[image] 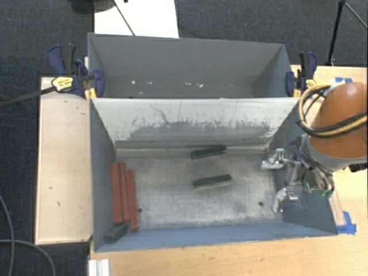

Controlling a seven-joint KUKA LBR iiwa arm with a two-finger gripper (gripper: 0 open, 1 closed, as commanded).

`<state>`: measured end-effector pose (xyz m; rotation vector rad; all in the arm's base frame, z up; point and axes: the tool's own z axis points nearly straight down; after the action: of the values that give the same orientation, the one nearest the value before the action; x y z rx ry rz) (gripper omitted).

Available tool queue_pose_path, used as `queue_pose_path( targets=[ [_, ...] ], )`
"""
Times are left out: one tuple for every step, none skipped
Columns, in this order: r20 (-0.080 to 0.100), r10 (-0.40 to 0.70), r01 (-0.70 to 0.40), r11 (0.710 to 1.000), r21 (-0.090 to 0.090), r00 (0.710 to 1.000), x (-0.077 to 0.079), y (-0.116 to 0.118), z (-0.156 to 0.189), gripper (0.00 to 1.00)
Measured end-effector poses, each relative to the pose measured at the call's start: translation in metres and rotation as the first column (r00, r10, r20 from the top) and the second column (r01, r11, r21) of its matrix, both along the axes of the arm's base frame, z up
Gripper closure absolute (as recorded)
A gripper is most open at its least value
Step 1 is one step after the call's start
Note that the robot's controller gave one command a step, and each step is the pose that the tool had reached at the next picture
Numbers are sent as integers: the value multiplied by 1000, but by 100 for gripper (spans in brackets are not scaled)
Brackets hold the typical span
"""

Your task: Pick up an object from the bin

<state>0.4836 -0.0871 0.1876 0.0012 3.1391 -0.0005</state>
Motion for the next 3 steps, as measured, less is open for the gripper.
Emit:
queue_pose_path(
  targets=[
    [3,39,-39,999,-3,999,7,11,-11,0],
    [5,80,-80,997,-3,997,15,23,-23,0],
    [-5,174,-174,985,5,985,27,8,-50,0]
  ],
)
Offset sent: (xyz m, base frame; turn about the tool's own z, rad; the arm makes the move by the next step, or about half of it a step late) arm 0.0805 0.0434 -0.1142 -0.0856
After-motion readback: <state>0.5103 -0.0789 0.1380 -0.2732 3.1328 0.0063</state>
